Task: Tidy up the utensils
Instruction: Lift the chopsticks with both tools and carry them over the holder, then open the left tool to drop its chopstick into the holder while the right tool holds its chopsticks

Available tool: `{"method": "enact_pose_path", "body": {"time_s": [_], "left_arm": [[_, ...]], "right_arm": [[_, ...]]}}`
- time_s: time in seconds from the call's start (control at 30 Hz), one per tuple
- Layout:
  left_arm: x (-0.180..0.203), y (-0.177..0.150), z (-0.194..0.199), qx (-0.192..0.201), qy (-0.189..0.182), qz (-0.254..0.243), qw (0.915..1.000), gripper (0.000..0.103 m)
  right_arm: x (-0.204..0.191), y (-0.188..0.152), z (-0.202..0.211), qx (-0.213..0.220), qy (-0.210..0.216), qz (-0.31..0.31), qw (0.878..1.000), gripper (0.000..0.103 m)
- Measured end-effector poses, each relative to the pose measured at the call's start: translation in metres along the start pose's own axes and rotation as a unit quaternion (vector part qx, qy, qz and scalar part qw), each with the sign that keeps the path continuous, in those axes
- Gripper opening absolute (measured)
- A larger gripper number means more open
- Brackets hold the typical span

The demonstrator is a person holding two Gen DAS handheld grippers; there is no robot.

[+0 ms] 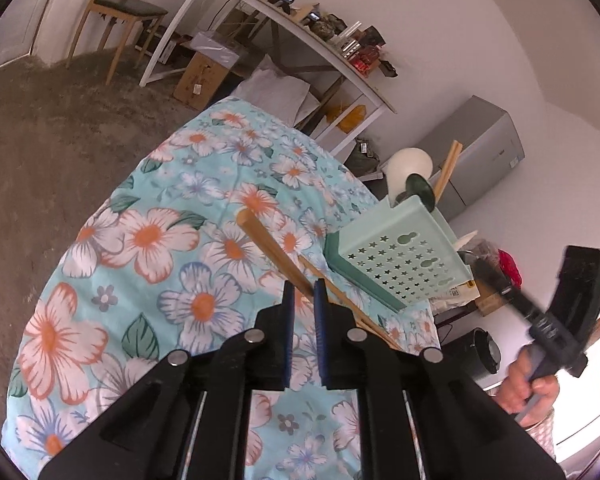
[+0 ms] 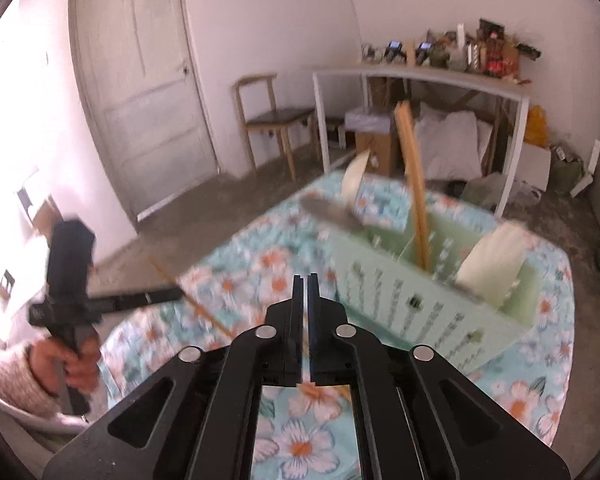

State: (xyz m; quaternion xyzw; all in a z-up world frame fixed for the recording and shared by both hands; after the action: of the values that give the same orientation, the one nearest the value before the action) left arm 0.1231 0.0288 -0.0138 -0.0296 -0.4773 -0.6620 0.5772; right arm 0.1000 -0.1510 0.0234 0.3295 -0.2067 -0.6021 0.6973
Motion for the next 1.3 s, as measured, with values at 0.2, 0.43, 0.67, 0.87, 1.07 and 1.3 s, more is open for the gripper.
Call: {"method": "enact_pose_path", "body": {"time_s": [0.2,0.43,0.67,0.87,1.07,1.3], "left_arm": [[-0.002,-0.004,0.014,0.0,0.01,-0.013,0.9999,0.009],[-0.01,-0.011,0.027,0.003,0.021,-0.021,0.9996,0.009],[-0.014,-0.012,0.03,0.003,0.022,-0.026,0.9994,0.009],[-0.008,-0.009,0.033,0.015,0.015,-0.046,0.9987,0.009],[0.02,0.003,0.05,0.052,0.002,-0.101,0.9935,0.006],[0.06,0.024,0.071,0.087,-0.033,-0.145,0.9851,0.005]], "right_arm": [[-0.02,-0.01,-0.083,-0.068,-0.011,0.044,0.997,0.021],[-0.036,-0.009,-0.153,-0.119,-0.033,0.107,0.986,0.021],[-0.035,-0.013,-0.184,-0.151,-0.055,0.118,0.98,0.016],[-0.032,0.0,-0.151,-0.102,-0.059,0.112,0.987,0.004],[-0.01,0.017,-0.053,0.003,-0.056,0.045,0.997,0.004],[0.016,0.032,0.065,0.13,-0.047,-0.038,0.99,0.003]]}}
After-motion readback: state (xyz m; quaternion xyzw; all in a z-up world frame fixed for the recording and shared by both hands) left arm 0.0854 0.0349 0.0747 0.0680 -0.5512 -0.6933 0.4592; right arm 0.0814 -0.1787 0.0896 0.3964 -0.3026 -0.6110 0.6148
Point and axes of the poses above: each gripper's, at about its wrist camera, not at the fingertips, and z roughly against the way its jaws point, x to its right, y to its top, the point moved 1 cm from there along -z, roughly the way its jaws point, and after that the axes turned 4 degrees about -z, right-handed, at the moved point
